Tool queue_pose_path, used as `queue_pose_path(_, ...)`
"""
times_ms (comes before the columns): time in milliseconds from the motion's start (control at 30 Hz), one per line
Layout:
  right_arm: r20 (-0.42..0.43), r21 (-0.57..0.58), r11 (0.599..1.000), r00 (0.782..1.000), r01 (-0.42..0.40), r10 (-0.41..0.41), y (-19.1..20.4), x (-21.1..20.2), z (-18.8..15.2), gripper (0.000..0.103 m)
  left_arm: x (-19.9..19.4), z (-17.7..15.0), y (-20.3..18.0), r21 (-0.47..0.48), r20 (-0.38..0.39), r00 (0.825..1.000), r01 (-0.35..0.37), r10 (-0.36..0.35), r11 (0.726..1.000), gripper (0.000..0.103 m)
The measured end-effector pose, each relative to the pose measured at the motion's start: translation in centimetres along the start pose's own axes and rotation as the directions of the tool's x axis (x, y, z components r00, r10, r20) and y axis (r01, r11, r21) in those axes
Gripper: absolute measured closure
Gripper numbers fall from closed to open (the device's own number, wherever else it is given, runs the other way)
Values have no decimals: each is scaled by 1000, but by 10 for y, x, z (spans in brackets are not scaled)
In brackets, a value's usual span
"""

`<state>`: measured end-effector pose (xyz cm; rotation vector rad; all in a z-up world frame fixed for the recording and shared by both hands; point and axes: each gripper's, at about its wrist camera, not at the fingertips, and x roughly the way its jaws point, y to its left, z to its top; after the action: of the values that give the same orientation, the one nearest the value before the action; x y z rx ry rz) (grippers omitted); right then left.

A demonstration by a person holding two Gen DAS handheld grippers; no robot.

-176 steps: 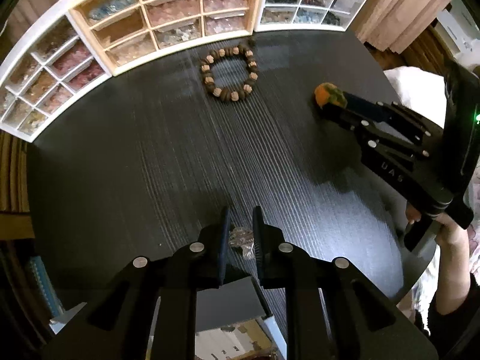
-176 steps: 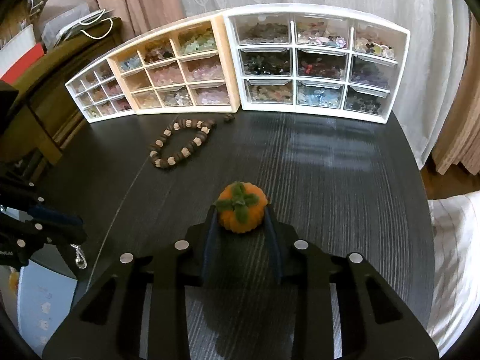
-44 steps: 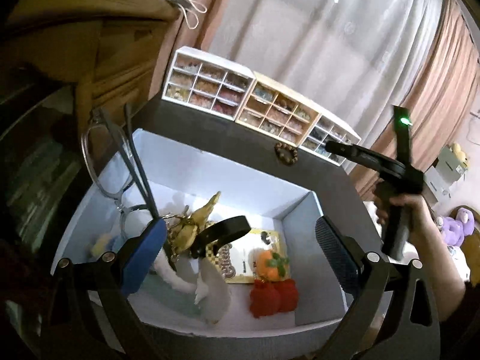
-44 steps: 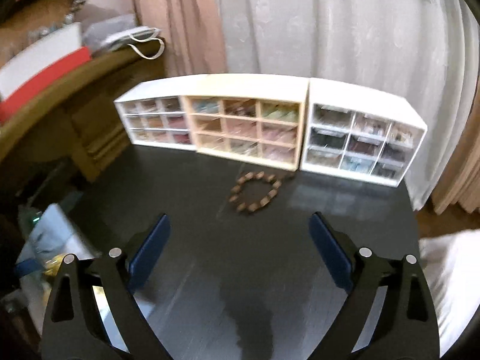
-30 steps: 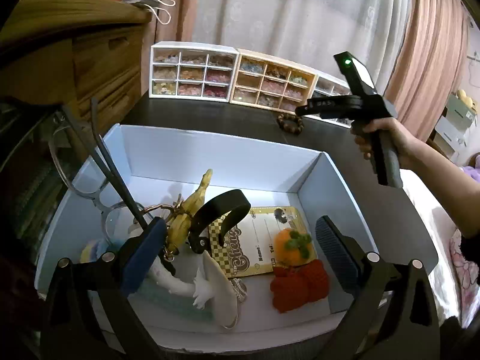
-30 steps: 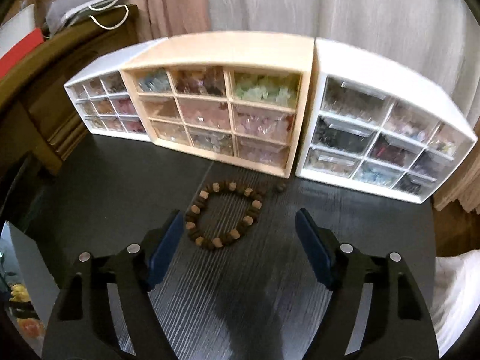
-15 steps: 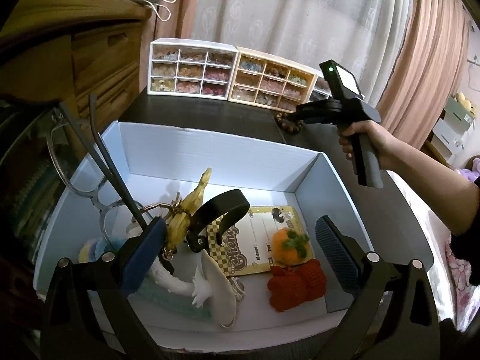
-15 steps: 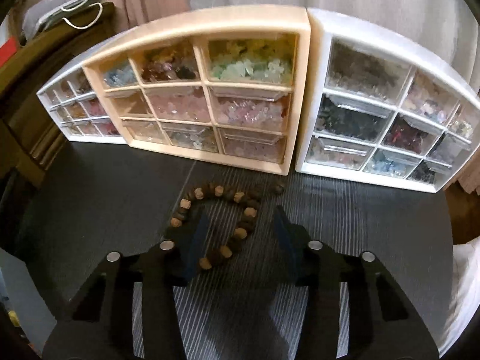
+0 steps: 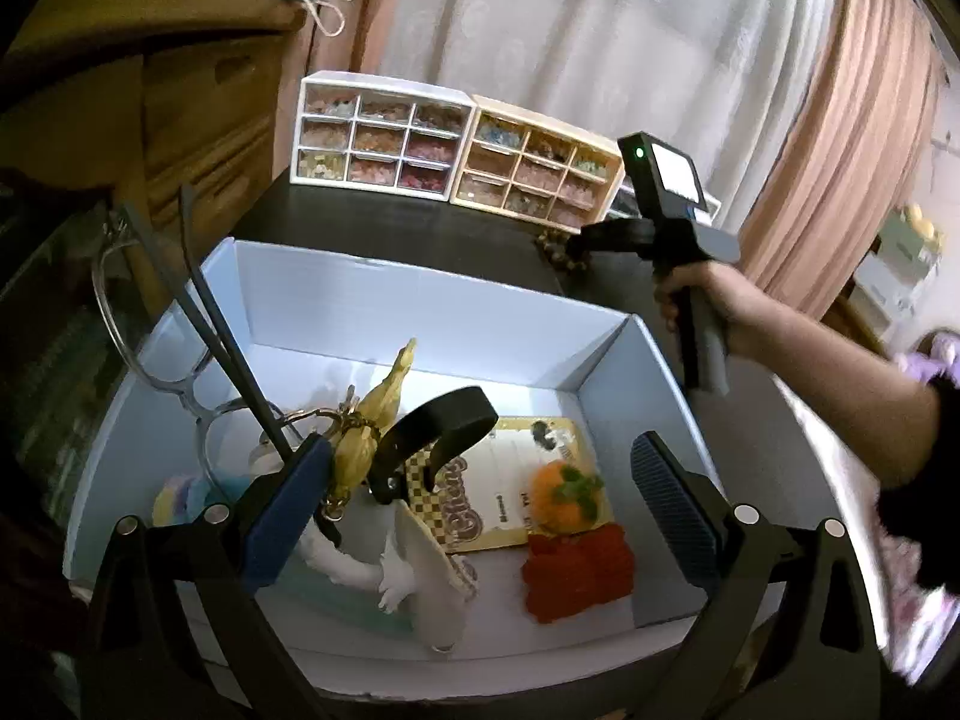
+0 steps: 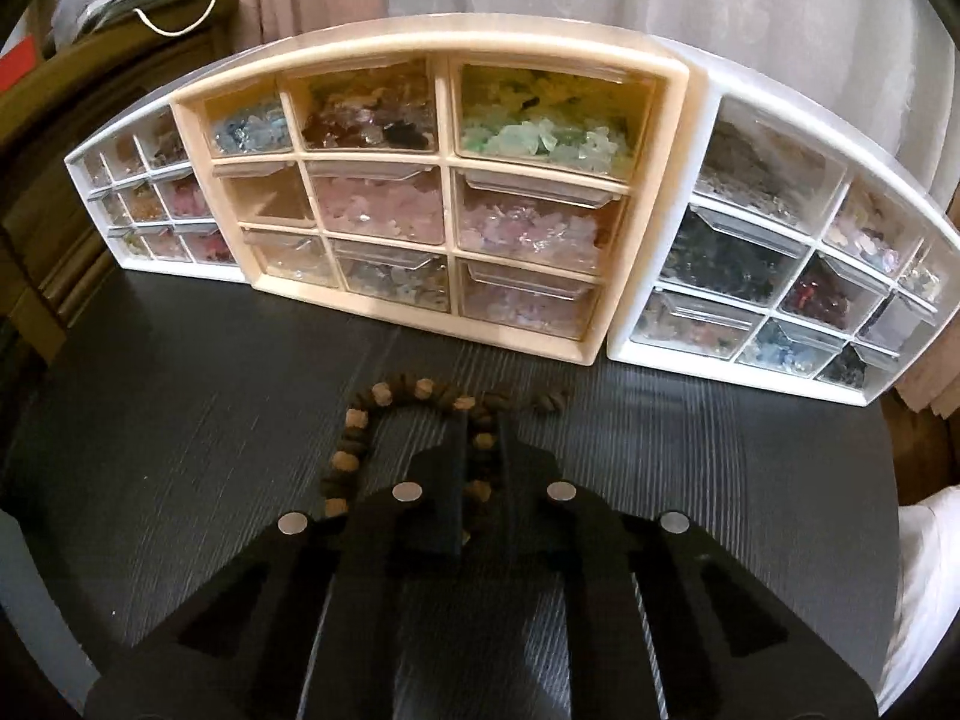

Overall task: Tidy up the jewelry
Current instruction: 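Lift the bracelet with the right tool and carry it toward the box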

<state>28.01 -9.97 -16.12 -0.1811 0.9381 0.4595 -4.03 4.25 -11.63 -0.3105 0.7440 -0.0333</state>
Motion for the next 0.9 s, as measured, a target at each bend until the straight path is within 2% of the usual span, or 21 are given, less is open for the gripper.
queue_pose_path(67,1,20,1000,1000,-17,17,-1,-3,0,93,-4,3,4,-43,-1,999,39,-39,998,4)
queue_pose_path(167,28,26,1000,1000,-1,0,-1,-17,-2,93,-11,7,10,-96,14,998,66,-65,993,4)
queue_pose_path(433,88,31,1000,996,-6,4,-5,-63,5,93,-30,8,14,-123,44,999,19,-14,992,4)
queue_pose_path(633,132,-1,1000,991,-31,30,-10,-100,10,93,-42,11,9,-102,71,997,-18,25,995,4)
queue_pose_path(800,155,-37,997,986,-61,66,-9,-136,-6,93,-50,12,1,-104,79,996,-31,39,994,4)
queue_pose_path(900,167,-80,993,981,-87,100,-1,-161,-21,93,-51,12,-2,-133,84,996,-2,14,991,4)
